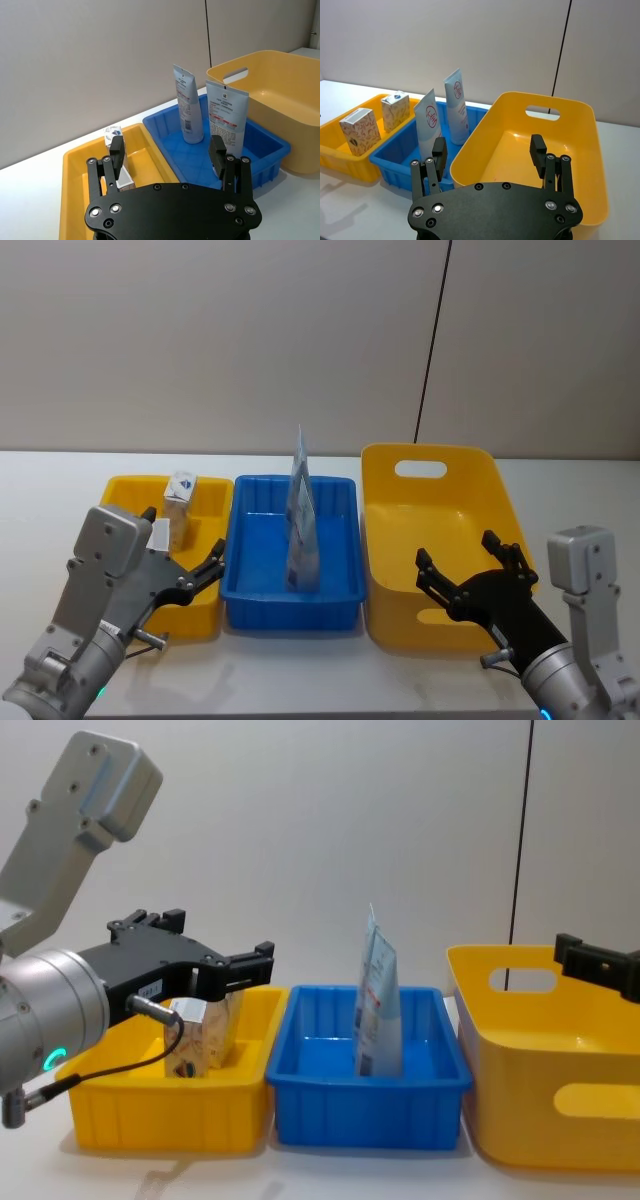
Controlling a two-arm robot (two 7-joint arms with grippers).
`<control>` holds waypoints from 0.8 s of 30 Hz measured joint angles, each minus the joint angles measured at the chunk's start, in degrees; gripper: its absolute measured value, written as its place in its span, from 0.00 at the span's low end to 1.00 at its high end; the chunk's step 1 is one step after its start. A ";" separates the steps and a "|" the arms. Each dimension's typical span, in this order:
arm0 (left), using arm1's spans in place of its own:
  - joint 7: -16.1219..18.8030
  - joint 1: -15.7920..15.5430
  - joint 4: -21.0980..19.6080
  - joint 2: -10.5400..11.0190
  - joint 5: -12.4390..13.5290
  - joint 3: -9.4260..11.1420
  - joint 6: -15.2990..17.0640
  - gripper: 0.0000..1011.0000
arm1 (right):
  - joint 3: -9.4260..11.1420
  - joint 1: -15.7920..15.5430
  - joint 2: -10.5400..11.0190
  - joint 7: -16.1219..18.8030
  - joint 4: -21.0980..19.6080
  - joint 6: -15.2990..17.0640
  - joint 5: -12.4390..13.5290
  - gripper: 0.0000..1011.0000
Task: Bimanual collaborative sorting of washing and personal care products
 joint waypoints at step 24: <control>0.00 0.00 0.00 0.00 0.00 0.00 0.00 0.99 | 0.00 0.00 0.00 0.00 0.00 0.00 0.00 0.99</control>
